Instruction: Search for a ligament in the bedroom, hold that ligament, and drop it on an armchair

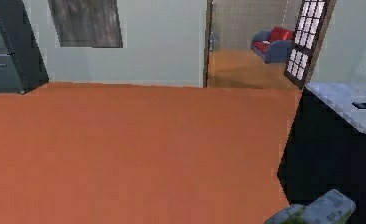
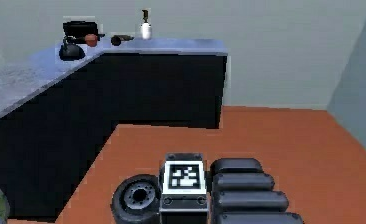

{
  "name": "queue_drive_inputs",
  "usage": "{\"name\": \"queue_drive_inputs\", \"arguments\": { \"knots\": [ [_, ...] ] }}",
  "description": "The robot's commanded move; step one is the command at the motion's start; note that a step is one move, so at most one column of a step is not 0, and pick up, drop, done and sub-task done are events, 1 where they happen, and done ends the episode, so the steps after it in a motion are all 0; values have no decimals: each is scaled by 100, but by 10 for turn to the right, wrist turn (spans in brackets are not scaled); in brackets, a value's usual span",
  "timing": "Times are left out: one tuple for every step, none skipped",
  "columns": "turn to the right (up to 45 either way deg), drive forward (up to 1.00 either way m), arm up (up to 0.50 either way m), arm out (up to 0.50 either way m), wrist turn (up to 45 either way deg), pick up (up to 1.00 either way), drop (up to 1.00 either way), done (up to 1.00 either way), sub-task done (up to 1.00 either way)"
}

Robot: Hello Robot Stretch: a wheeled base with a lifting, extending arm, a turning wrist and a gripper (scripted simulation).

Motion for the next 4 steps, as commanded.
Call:
{"name": "queue_drive_inputs", "arguments": {
  "knots": [
    [0,50,0,0,0,0,0,0,0],
    [-420,0,0,0,0,0,0,0,0],
    [0,70,0,0,0,0,0,0,0],
    [-420,0,0,0,0,0,0,0,0]
  ]
}}
